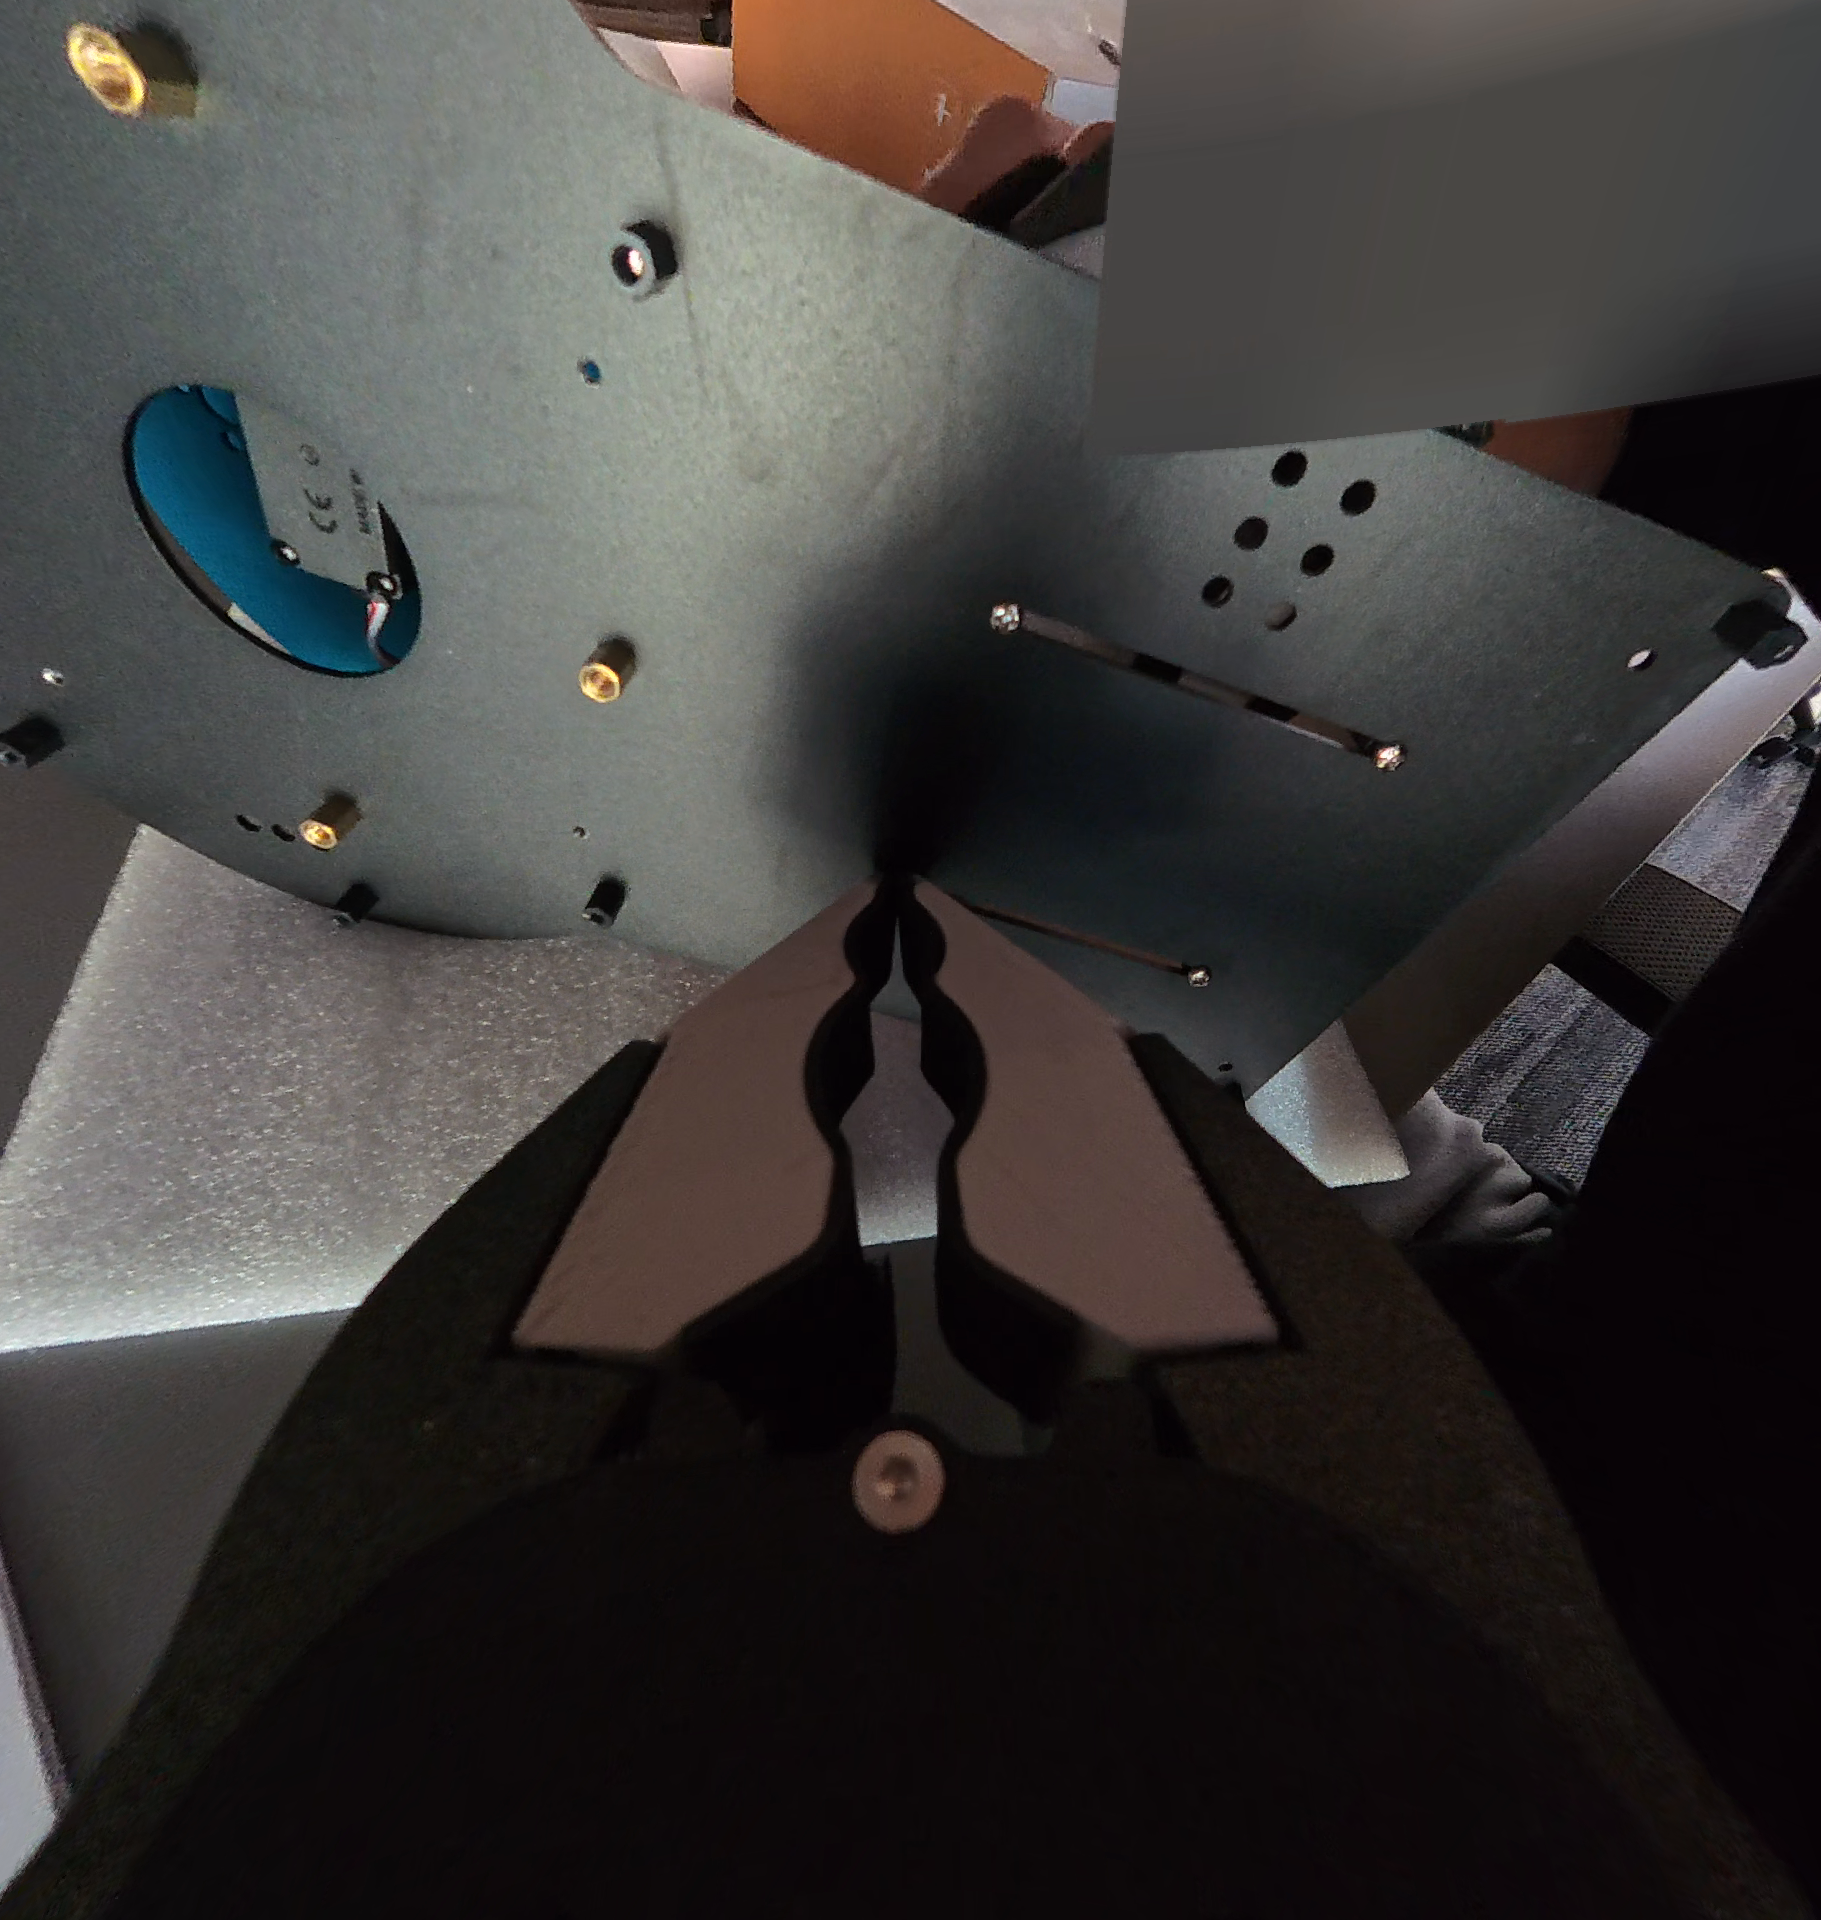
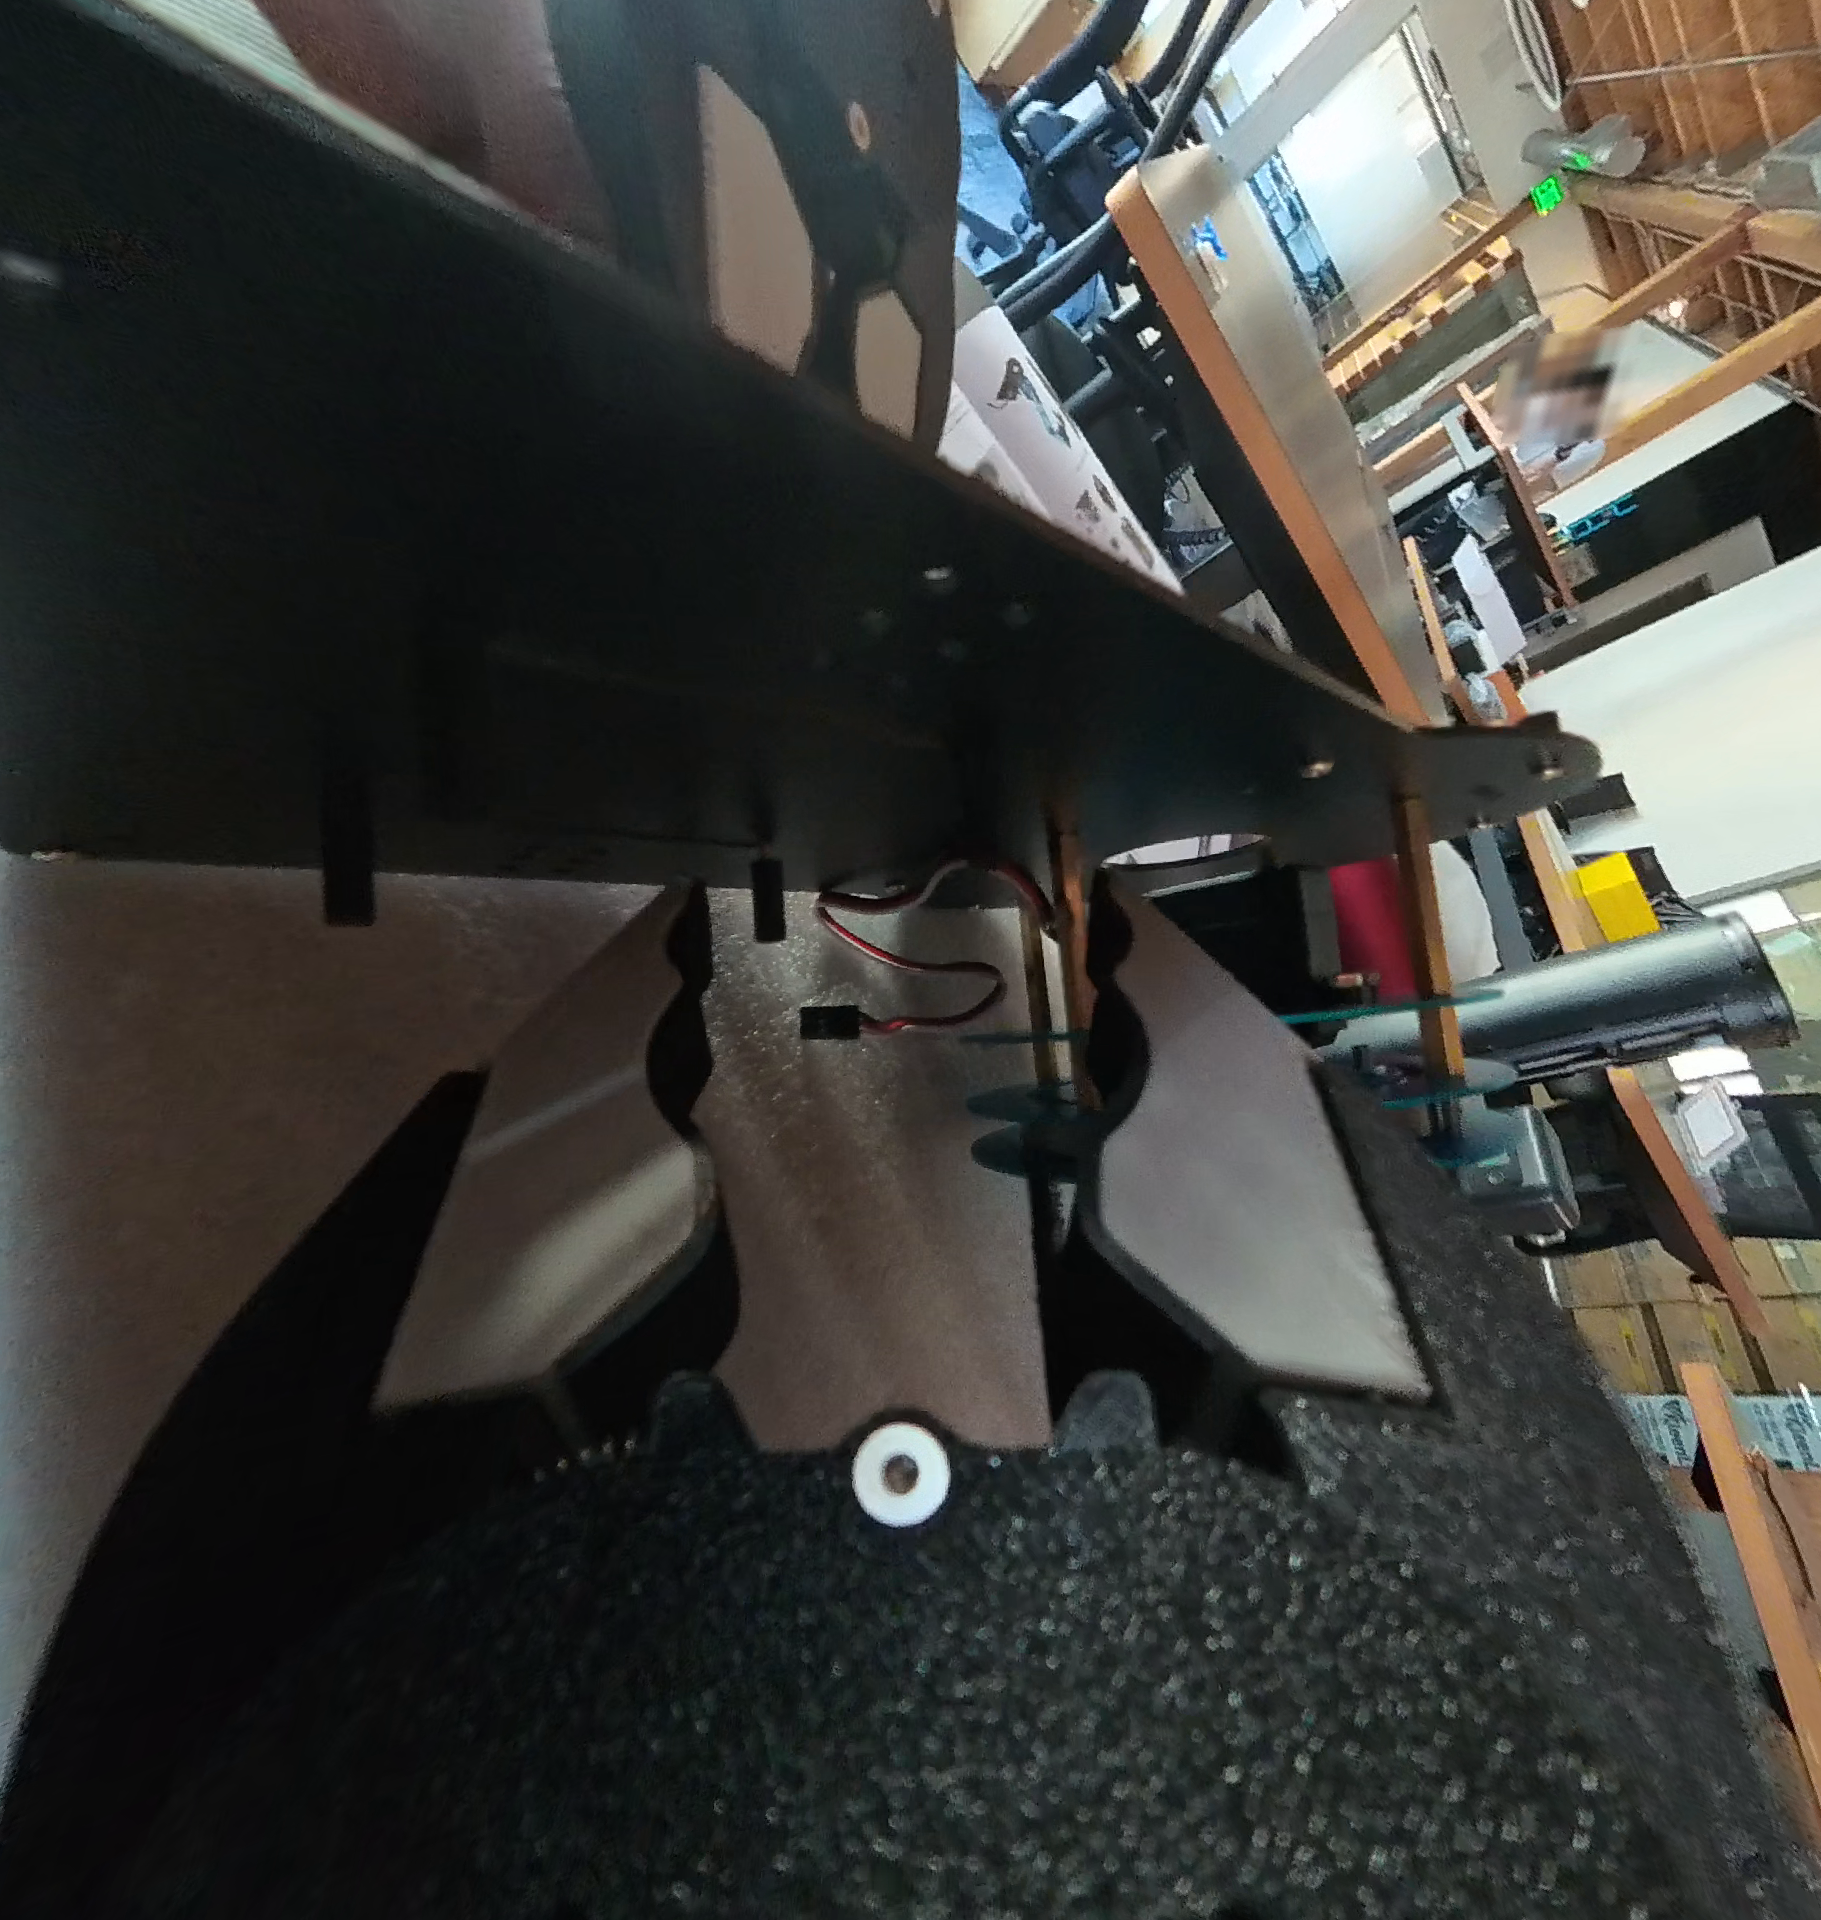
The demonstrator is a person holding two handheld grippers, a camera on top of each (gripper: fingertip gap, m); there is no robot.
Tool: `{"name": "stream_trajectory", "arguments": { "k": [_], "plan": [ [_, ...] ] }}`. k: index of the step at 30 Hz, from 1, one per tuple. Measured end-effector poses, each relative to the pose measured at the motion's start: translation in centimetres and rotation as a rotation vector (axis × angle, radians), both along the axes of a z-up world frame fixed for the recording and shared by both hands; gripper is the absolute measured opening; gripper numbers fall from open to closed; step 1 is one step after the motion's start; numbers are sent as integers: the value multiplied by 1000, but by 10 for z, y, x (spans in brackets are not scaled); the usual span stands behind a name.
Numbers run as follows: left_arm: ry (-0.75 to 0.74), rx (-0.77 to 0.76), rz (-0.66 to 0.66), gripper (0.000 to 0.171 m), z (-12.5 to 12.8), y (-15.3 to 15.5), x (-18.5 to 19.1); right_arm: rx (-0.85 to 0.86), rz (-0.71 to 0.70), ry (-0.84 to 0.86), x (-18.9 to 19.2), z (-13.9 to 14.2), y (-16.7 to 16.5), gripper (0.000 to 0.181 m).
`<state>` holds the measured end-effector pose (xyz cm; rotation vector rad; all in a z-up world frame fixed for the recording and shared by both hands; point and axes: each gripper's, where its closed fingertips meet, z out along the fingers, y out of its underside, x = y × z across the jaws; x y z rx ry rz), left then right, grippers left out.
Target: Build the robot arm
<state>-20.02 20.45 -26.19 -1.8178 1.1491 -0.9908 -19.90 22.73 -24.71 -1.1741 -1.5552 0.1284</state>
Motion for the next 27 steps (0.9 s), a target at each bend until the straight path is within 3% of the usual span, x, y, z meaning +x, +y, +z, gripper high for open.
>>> {"name": "stream_trajectory", "arguments": {
  "k": [6, 12, 16, 20, 24, 27],
  "plan": [
    [-3, -5, -8, 0, 0, 0, 1, -22, -45, -14, -2, -5, 11, 85],
    [-5, -7, -13, 0, 0, 0, 1, 112, -93, -29, -2, -2, 18, 52],
    [2, -4, -21, 0, 0, 0, 1, 64, -49, -22, -1, -1, 13, 40],
    [-1, -9, -21, 0, 0, 0, 1, 79, -8, -62, 6, -5, 5, 48],
    [2, 2, -15, 0, 0, 0, 1, -114, 163, -145, 26, -21, -20, 44],
    [-3, -1, -18, 0, 0, 1, 1, -277, 128, -178, 40, -32, -8, 48]
  ]
}}
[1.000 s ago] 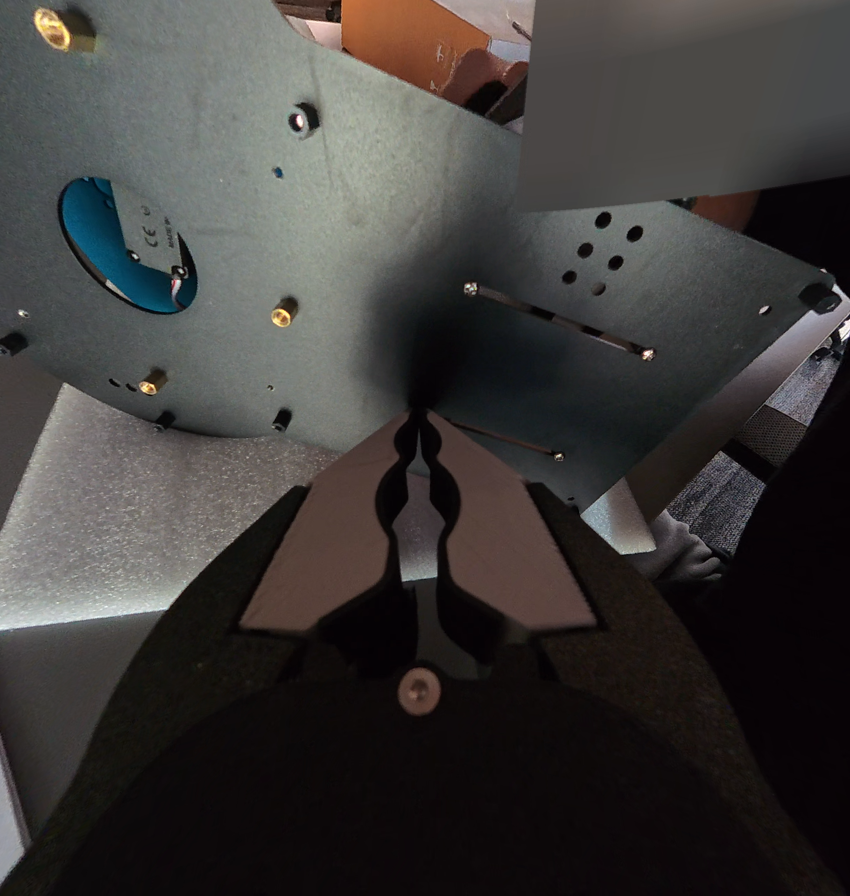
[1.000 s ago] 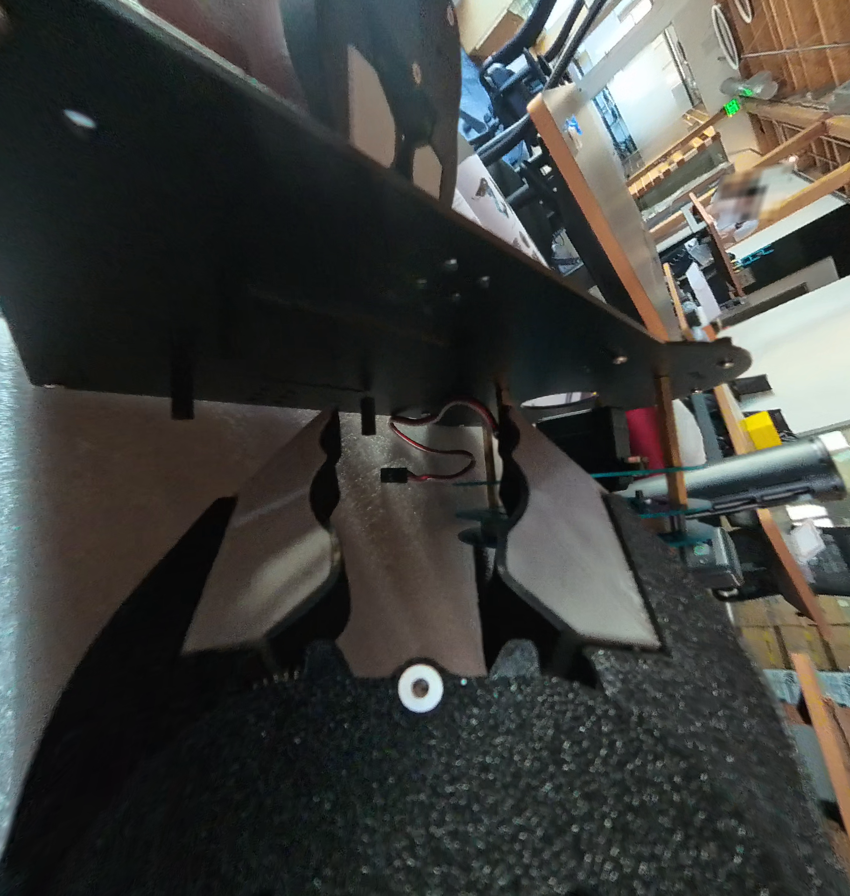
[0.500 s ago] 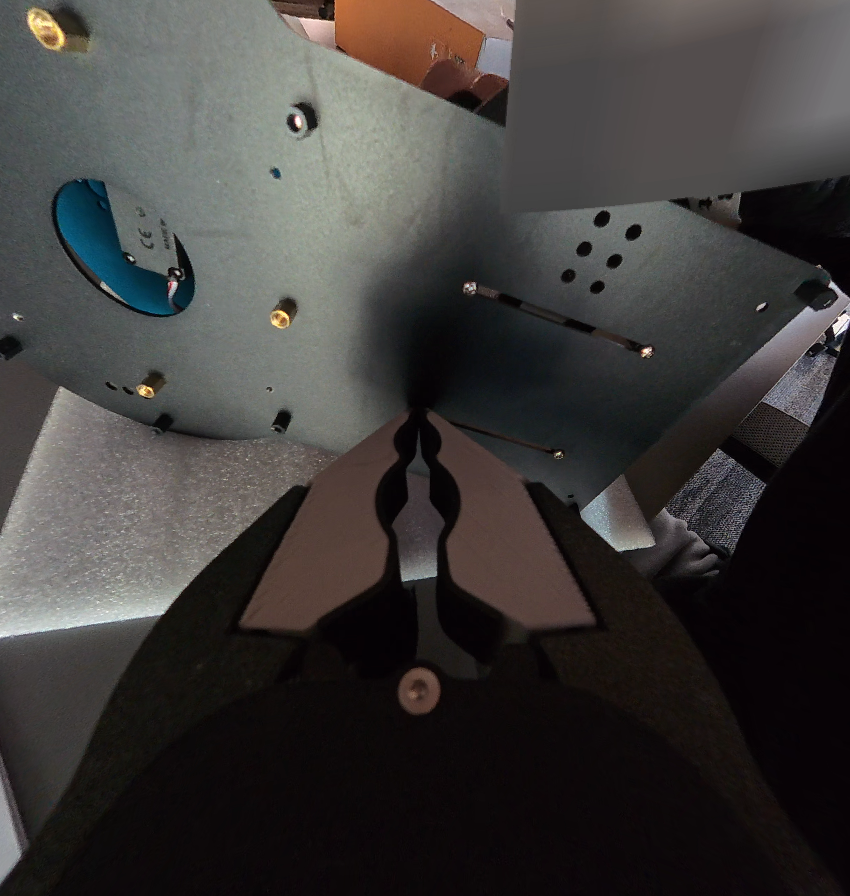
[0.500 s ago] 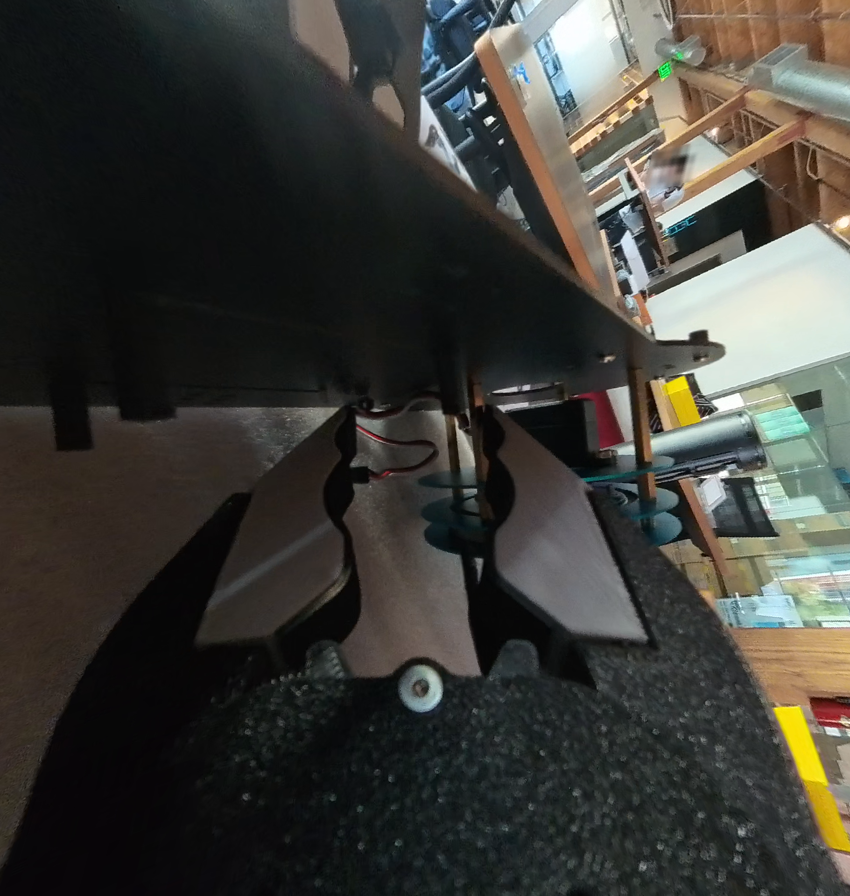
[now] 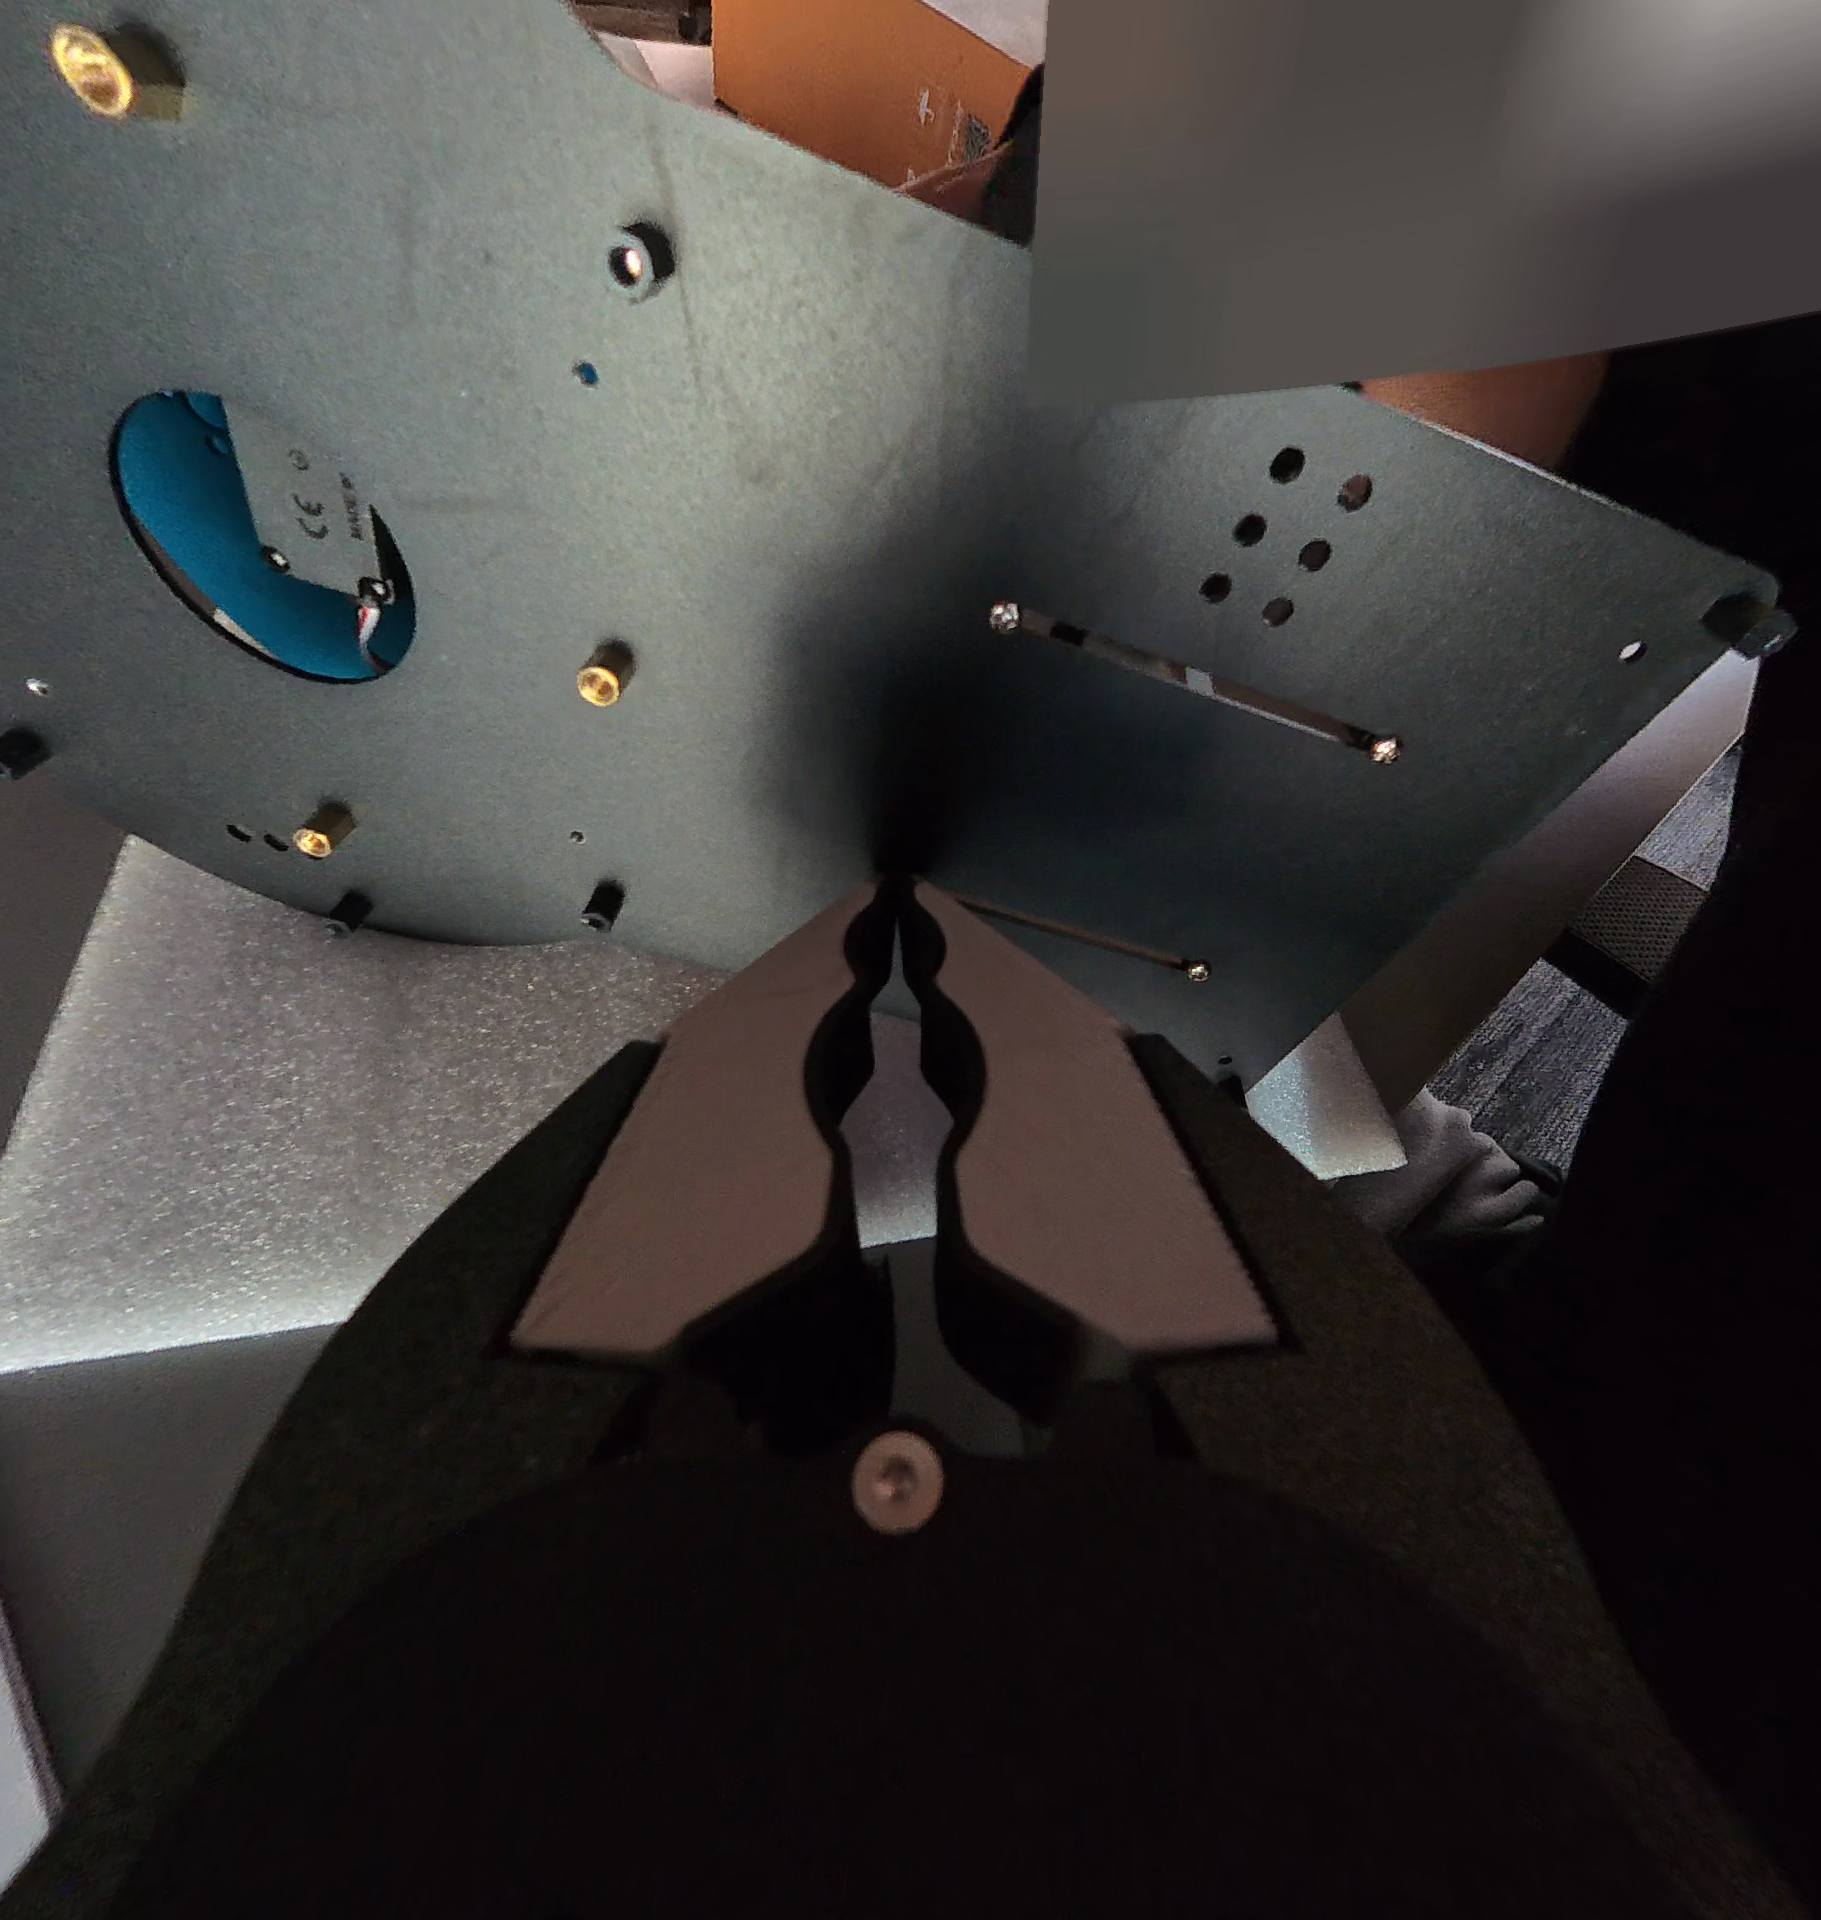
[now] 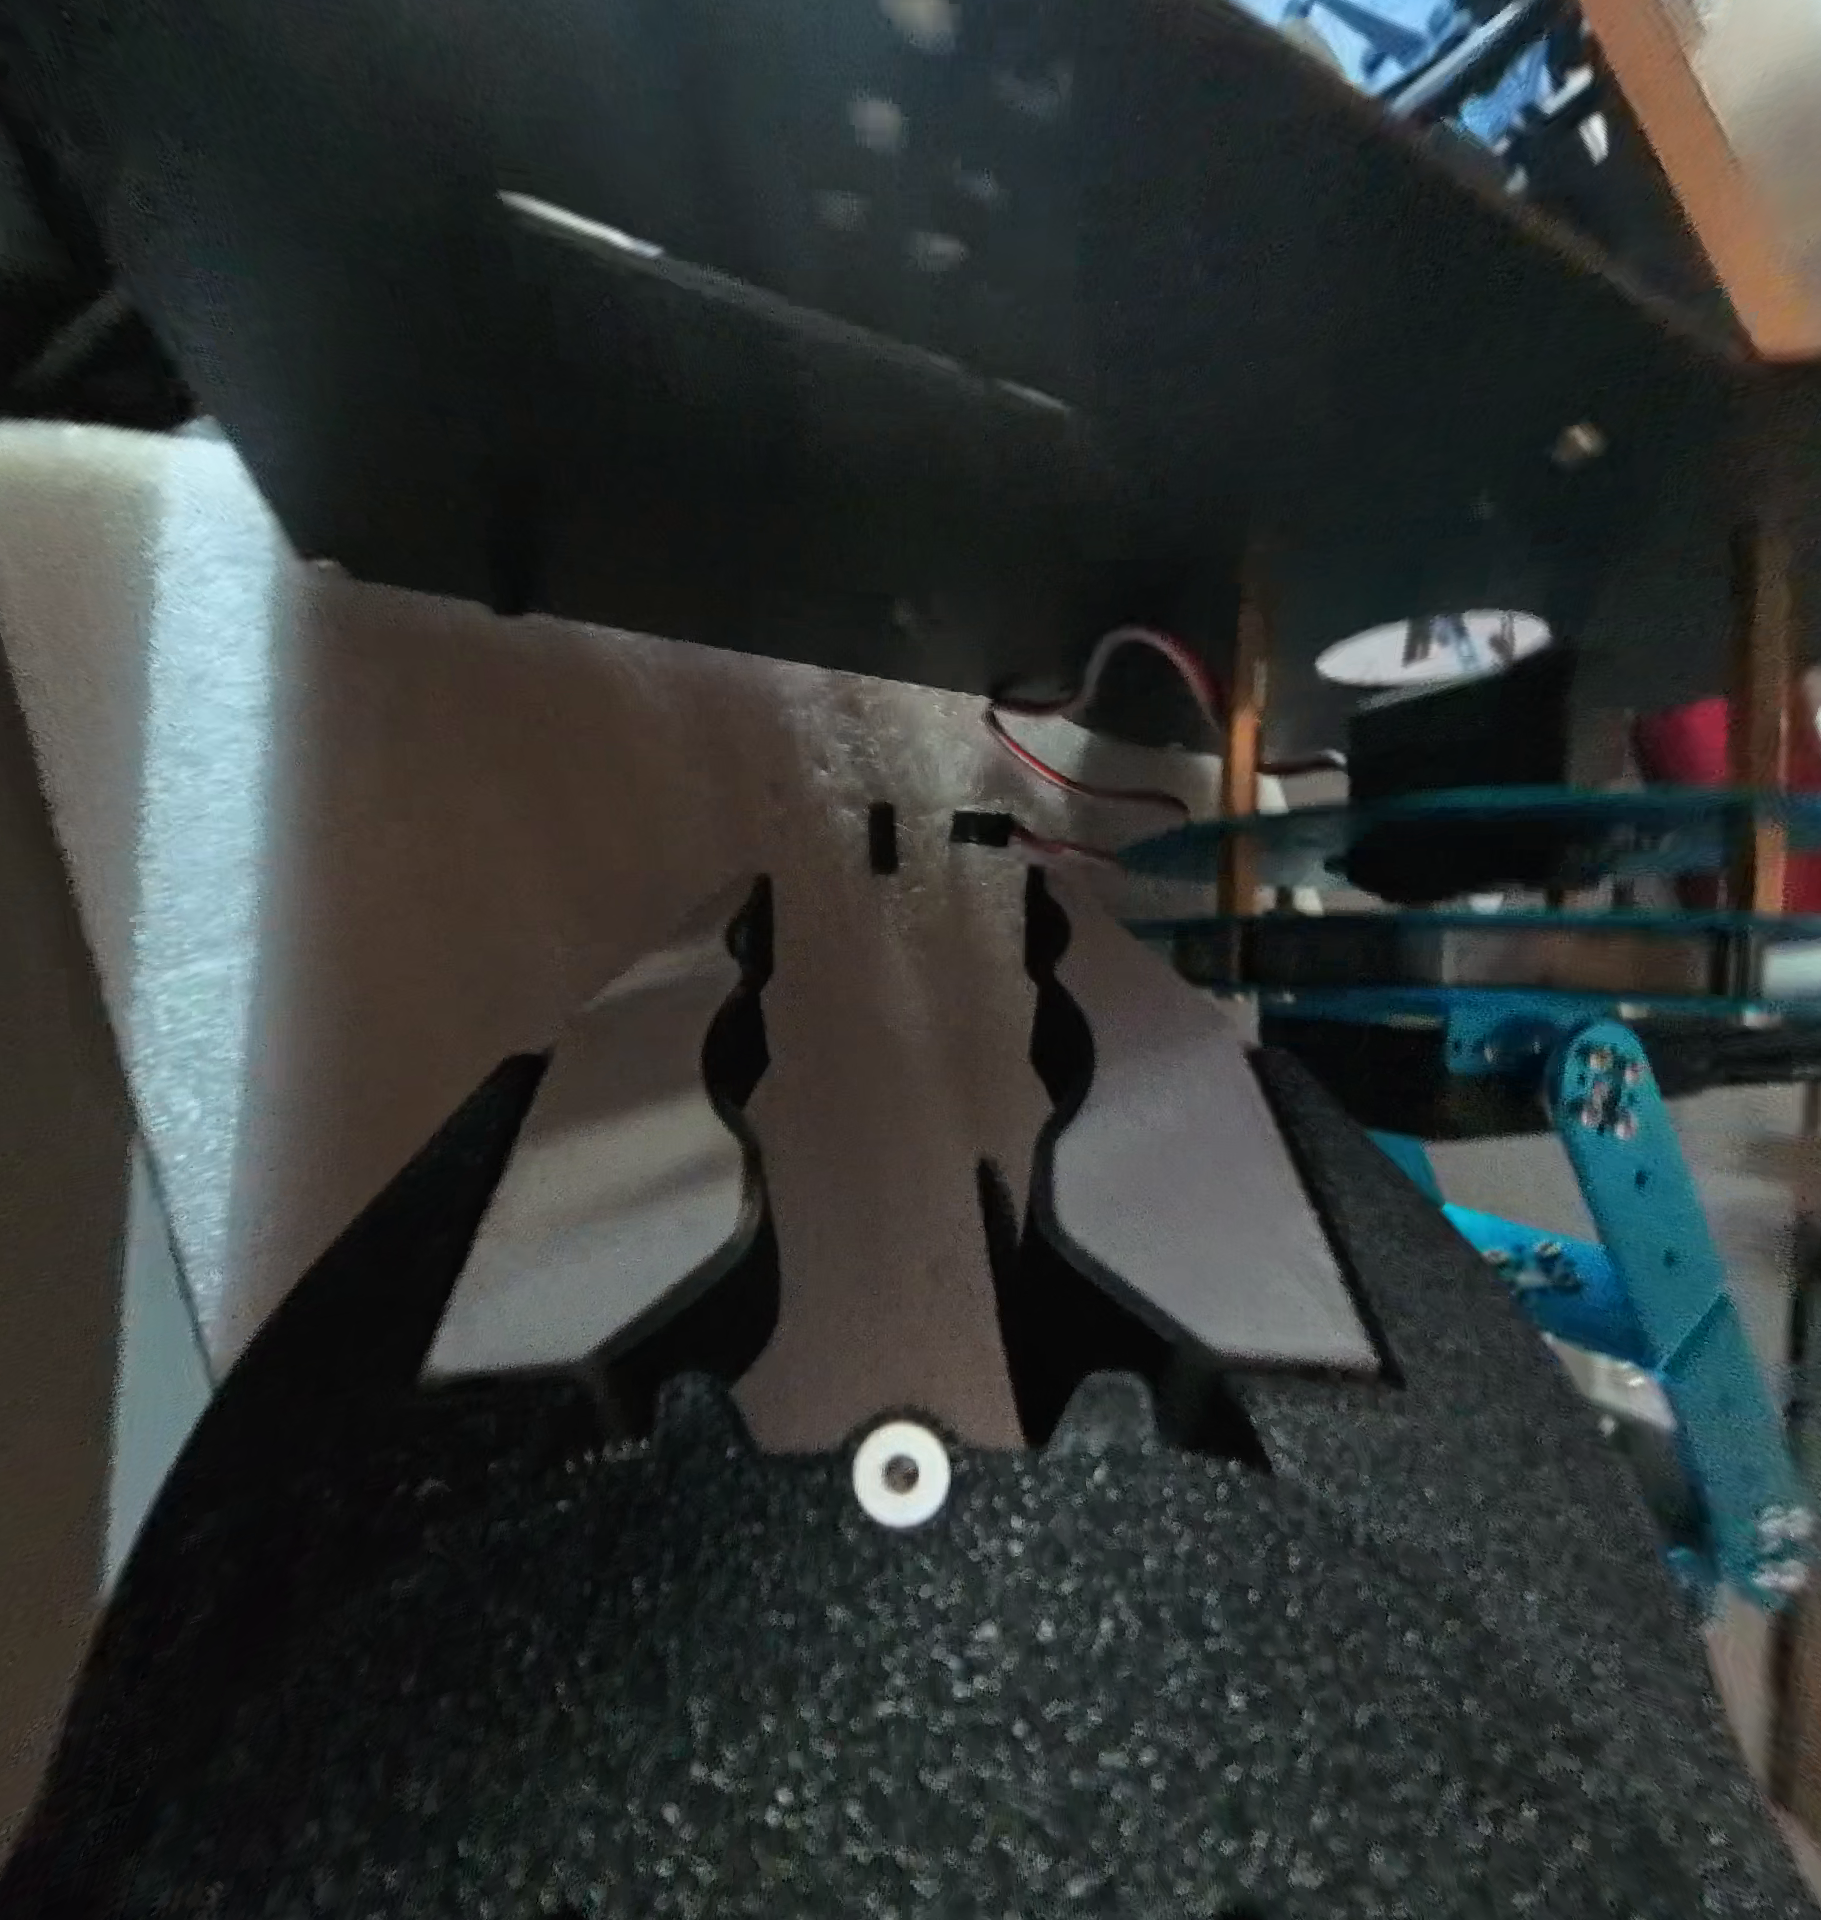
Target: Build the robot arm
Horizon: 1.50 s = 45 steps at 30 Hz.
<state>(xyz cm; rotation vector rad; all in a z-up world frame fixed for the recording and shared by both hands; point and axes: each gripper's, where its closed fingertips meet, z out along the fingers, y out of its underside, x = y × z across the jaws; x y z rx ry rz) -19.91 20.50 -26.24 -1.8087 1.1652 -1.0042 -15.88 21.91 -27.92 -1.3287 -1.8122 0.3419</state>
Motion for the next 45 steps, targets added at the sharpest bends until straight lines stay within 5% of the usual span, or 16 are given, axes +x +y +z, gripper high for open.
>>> {"name": "stream_trajectory", "arguments": {
  "k": [4, 16, 18, 30, 45],
  "plan": [
    [-8, -6, 0, 0, 0, 0, 0, -235, -34, 97, -5, 1, 3, 38],
    [-9, -2, -6, 0, 0, 0, 0, -521, -59, -14, -18, -29, 3, 16],
    [-9, -2, -4, 0, 0, 0, 0, -479, -20, -21, -18, -29, -2, 5],
    [-22, -25, 3, 0, 0, 0, 0, -2, 51, 106, -34, 0, -12, 4],
    [-14, -20, -1, 0, 0, 0, 0, 90, 37, 132, -35, 4, -8, 5]
  ]
}}
